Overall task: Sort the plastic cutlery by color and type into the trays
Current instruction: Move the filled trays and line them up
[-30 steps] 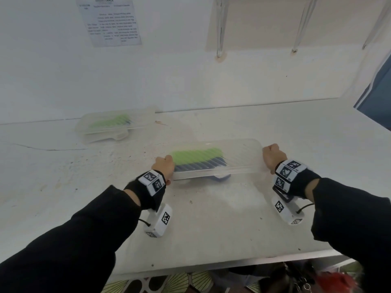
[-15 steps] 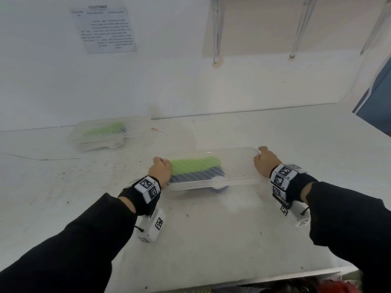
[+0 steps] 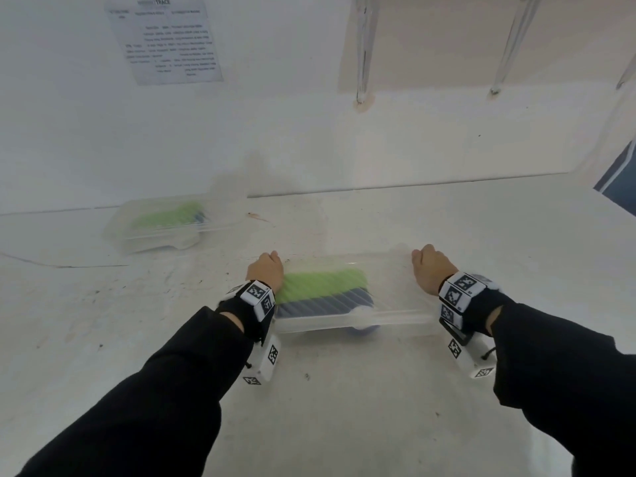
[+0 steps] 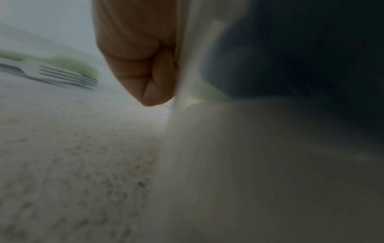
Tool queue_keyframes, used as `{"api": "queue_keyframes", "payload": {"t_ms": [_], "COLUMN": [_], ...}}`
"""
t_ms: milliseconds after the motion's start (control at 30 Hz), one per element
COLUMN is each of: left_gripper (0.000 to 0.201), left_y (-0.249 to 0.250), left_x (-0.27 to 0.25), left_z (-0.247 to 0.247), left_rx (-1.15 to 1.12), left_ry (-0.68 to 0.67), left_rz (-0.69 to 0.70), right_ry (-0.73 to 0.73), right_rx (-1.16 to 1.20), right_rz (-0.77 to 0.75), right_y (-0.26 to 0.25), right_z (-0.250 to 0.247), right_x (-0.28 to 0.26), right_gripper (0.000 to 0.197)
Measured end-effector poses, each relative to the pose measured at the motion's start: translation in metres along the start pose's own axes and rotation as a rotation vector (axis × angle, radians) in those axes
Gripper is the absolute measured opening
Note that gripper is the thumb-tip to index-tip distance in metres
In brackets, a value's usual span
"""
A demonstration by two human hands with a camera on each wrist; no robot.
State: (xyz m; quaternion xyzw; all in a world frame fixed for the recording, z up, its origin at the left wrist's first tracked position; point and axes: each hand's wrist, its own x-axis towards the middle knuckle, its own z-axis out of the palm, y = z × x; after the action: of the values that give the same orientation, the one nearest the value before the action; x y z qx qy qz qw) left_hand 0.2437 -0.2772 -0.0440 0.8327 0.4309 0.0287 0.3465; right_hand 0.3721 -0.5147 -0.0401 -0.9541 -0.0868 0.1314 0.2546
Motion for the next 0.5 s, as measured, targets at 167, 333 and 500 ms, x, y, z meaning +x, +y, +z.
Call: {"api": "queue_keyframes", "payload": {"t_ms": [167, 333, 500], "left_gripper": [0.051, 0.058, 0.056], "left_y": [-0.001, -0.012, -0.031], "left_x": [-0.004, -0.030, -0.076], "left_z": [-0.002, -0.009, 0.002], "left_rx": [0.002, -0.079, -0.243], "left_ry": [0.015, -0.037, -0.047], "left_rz": [0.009, -0.052, -0.037], "right_ry": [-0.028, -0.106, -0.099], "right_rx": [0.020, 0.107, 0.081], "right_rz": [0.010, 0.022, 0.059], "right_y": [-0.003, 0.004, 0.023], "right_z": [-0.004, -0.015, -0.010], "right_x": [-0.004, -0.015, -0.040], "right_gripper": [0.040, 0.049, 0.056]}}
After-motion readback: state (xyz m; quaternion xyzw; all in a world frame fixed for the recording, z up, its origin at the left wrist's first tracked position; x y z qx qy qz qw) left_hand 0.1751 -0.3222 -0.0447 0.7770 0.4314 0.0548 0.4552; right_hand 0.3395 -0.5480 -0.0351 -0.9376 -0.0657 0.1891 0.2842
